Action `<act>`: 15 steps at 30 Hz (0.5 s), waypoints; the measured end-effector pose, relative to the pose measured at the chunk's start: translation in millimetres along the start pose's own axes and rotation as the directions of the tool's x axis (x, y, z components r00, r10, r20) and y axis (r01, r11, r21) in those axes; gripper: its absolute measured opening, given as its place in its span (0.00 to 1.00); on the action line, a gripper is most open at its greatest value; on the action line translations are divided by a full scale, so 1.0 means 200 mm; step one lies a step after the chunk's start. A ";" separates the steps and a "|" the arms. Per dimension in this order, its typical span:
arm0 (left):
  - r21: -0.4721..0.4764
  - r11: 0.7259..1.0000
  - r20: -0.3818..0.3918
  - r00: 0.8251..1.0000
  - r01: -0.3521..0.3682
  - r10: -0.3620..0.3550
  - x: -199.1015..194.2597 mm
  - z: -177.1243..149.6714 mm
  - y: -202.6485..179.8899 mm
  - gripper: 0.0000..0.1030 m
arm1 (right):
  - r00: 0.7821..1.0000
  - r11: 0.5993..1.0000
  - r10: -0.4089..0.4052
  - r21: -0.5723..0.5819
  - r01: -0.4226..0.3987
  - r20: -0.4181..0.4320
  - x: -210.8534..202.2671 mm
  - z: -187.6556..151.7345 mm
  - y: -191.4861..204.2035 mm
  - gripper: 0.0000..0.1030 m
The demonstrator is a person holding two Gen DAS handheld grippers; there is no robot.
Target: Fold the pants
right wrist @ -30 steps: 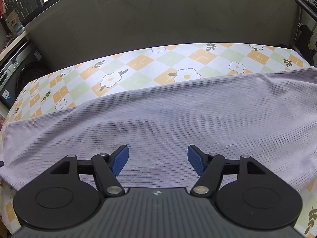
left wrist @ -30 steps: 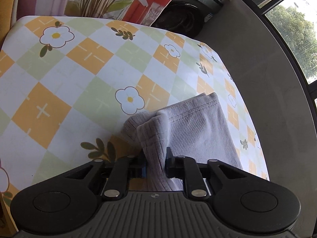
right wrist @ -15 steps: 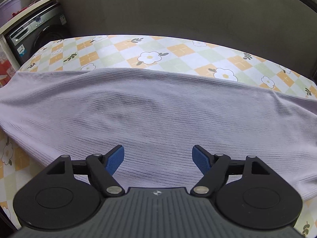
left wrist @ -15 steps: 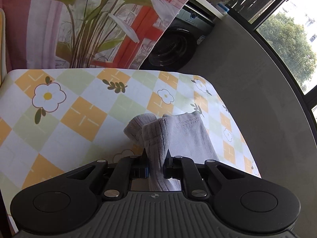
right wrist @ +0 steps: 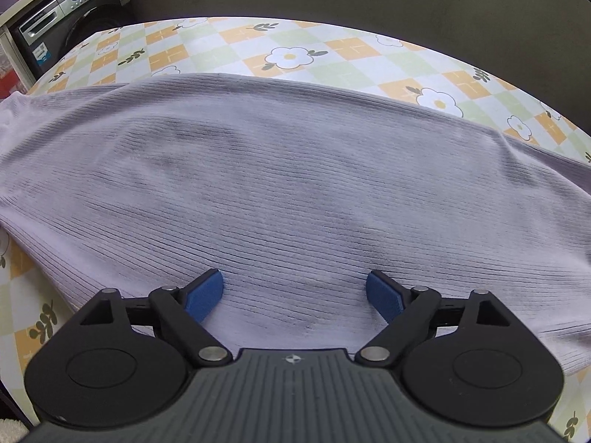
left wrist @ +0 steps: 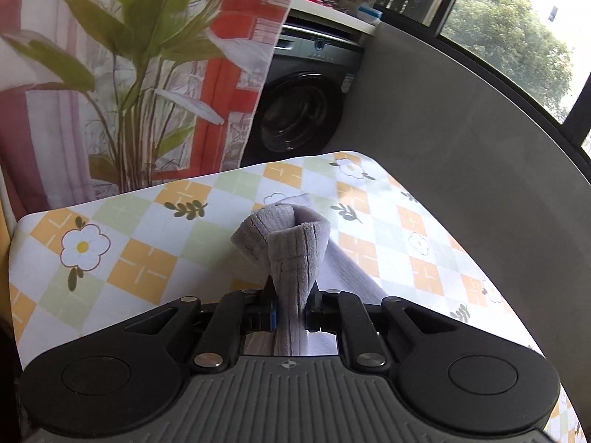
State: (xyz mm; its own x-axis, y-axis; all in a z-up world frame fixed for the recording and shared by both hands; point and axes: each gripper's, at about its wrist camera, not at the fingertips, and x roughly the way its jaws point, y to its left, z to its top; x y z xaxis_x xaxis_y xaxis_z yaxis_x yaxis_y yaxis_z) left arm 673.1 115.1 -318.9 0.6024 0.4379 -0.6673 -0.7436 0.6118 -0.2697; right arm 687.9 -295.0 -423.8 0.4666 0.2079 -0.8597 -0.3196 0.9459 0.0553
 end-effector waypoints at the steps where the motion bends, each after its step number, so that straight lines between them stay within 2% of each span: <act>1: 0.036 0.999 0.007 1.000 0.030 -0.031 -0.03 -0.01 -0.06 0.13 | 1.000 1.000 -0.009 0.026 0.008 0.026 -0.03 0.01 -0.03 0.84; 5: 0.201 0.965 0.020 0.984 0.168 -0.176 -0.18 -0.12 -0.33 0.13 | 0.996 0.986 -0.024 0.168 0.009 0.089 -0.12 0.02 -0.22 0.84; 7: 0.294 0.927 0.016 0.969 0.232 -0.247 -0.26 -0.21 -0.48 0.13 | 0.994 0.970 -0.043 0.243 0.017 0.104 -0.16 0.01 -0.34 0.84; 10: 0.406 0.850 -0.017 0.932 0.336 -0.361 -0.37 -0.37 -0.69 0.13 | 0.990 0.939 -0.076 0.344 0.030 0.120 -0.21 -0.01 -0.50 0.84; 13: 0.501 0.750 -0.092 0.888 0.433 -0.451 -0.46 -0.59 -0.87 0.13 | 0.987 0.908 -0.097 0.416 0.037 0.125 -0.26 -0.06 -0.63 0.84; 15: 0.560 0.659 -0.182 0.850 0.503 -0.494 -0.50 -0.78 -0.99 0.13 | 0.987 0.894 -0.105 0.446 0.041 0.118 -0.27 -0.09 -0.69 0.84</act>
State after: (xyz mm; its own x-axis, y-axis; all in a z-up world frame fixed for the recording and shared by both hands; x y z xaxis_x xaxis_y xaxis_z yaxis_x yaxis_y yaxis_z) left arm 714.4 -151.9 -306.7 0.8265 -0.0499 -0.5607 -0.0244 0.9920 -0.1242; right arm 692.0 -441.9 -394.1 0.5914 0.1357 -0.7949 0.1019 0.9653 0.2406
